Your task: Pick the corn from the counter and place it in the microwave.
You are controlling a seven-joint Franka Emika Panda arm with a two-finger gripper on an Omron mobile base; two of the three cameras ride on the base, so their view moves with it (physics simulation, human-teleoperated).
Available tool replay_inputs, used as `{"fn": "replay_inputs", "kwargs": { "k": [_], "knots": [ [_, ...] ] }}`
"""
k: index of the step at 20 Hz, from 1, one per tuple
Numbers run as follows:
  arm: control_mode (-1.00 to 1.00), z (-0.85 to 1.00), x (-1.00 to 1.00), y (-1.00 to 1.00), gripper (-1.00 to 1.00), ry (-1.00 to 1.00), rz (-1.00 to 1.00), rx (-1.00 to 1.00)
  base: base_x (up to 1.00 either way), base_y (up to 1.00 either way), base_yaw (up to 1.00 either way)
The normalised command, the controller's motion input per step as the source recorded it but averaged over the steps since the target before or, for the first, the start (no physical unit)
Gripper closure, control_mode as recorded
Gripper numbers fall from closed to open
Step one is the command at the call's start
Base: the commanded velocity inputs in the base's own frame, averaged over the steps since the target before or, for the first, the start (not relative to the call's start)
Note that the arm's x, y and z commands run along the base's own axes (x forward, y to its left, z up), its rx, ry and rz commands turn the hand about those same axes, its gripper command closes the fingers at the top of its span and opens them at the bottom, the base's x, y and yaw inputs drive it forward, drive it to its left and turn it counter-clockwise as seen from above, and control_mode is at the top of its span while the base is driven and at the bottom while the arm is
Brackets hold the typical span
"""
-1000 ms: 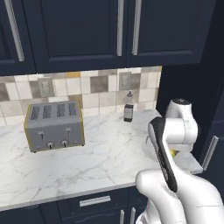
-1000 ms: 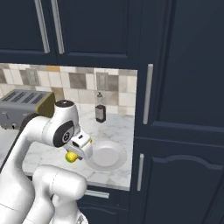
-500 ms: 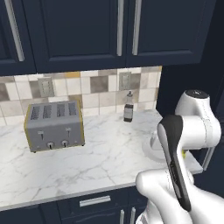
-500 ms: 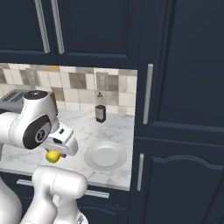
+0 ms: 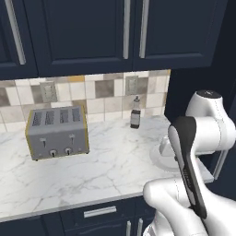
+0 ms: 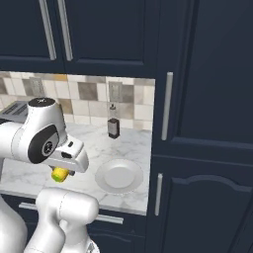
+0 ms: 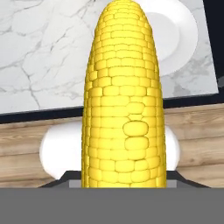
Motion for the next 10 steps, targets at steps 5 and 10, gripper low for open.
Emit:
{"fn": "replay_inputs", "kwargs": {
  "k": [5, 10],
  "knots": [
    [1.00, 0.00, -0.18, 0.00, 1.00, 0.00, 0.00, 0.00, -0.60, 0.00, 0.00],
    [1.00, 0.00, 0.00, 0.00, 1.00, 0.00, 0.00, 0.00, -1.00, -0.15, -0.16]
  ]
}}
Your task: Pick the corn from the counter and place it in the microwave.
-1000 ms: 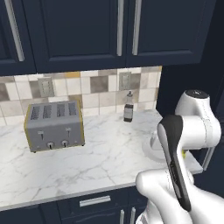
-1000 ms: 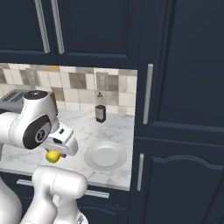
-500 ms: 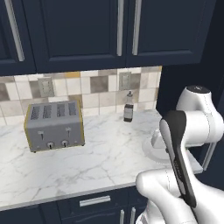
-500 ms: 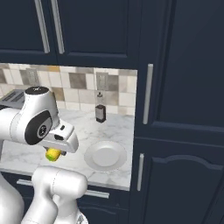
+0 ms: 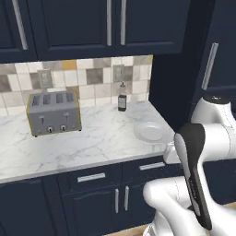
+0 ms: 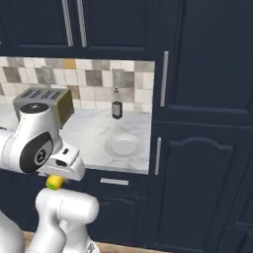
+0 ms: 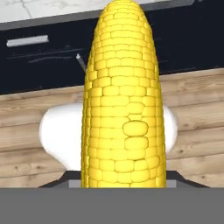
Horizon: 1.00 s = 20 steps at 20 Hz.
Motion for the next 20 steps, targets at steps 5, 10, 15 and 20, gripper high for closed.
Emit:
{"fn": "replay_inputs", "kwargs": {
  "k": [5, 10, 15, 20],
  "knots": [
    [1.00, 0.00, 0.00, 0.00, 1.00, 0.00, 0.00, 0.00, -1.00, -0.34, -0.30],
    [1.00, 0.00, 0.00, 0.00, 1.00, 0.00, 0.00, 0.00, -1.00, -0.57, -0.24],
    [1.00, 0.00, 0.00, 0.00, 1.00, 0.00, 0.00, 0.00, -0.86, -0.87, -0.32],
    [1.00, 0.00, 0.00, 0.00, 1.00, 0.00, 0.00, 0.00, -0.02, -1.00, -0.59]
  ]
}}
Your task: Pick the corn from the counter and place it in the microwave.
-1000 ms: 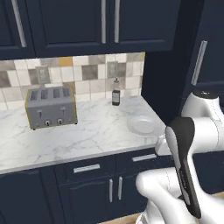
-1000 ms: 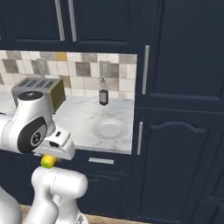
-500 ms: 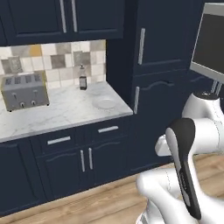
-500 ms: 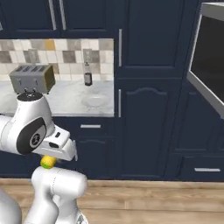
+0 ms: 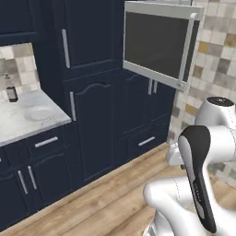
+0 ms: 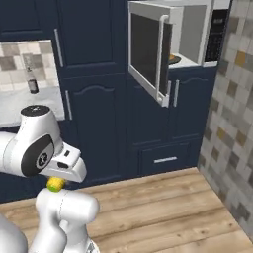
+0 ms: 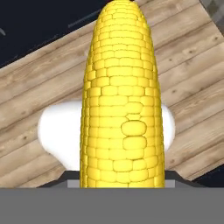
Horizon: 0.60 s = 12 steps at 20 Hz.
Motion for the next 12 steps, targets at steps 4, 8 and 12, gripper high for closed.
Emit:
{"fn": "replay_inputs", "kwargs": {
  "k": [4, 8, 12],
  "knots": [
    [1.00, 0.00, 0.00, 0.00, 1.00, 0.00, 0.00, 0.00, 0.02, -0.98, -0.50],
    [1.00, 0.00, 0.00, 0.00, 1.00, 0.00, 0.00, 0.00, 0.56, -0.97, -0.31],
    [1.00, 0.00, 0.00, 0.00, 1.00, 0.00, 0.00, 0.00, 0.68, -0.99, 0.00]
  ]
}}
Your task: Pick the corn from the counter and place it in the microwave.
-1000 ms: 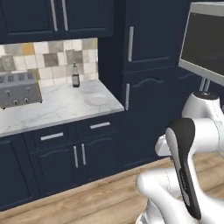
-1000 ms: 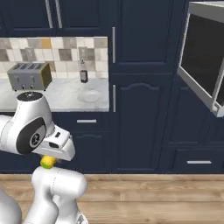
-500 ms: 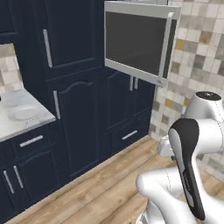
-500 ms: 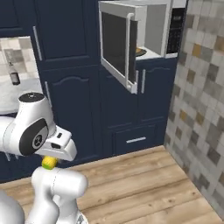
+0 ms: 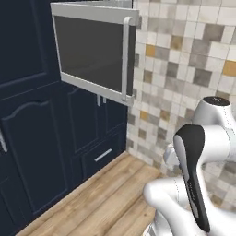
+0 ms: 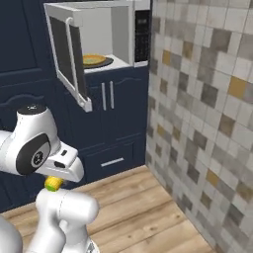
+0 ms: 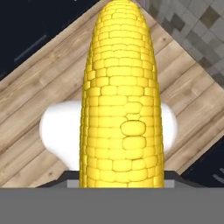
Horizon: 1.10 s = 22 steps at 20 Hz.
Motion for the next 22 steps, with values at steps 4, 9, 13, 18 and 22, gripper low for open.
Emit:
{"fn": "replay_inputs", "kwargs": {
  "k": [4, 9, 13, 18, 22],
  "knots": [
    [1.00, 0.00, 0.00, 0.00, 1.00, 0.00, 0.00, 0.00, 0.58, -1.00, 0.13],
    [1.00, 0.00, 0.00, 0.00, 1.00, 0.00, 0.00, 0.00, 0.78, -0.67, 0.40],
    [1.00, 0.00, 0.00, 0.00, 1.00, 0.00, 0.00, 0.00, 0.99, -0.51, 0.52],
    [1.00, 0.00, 0.00, 0.00, 1.00, 0.00, 0.00, 0.00, 0.99, -0.30, 0.46],
    [1.00, 0.00, 0.00, 0.00, 1.00, 0.00, 0.00, 0.00, 0.84, -0.38, 0.37]
  ]
}}
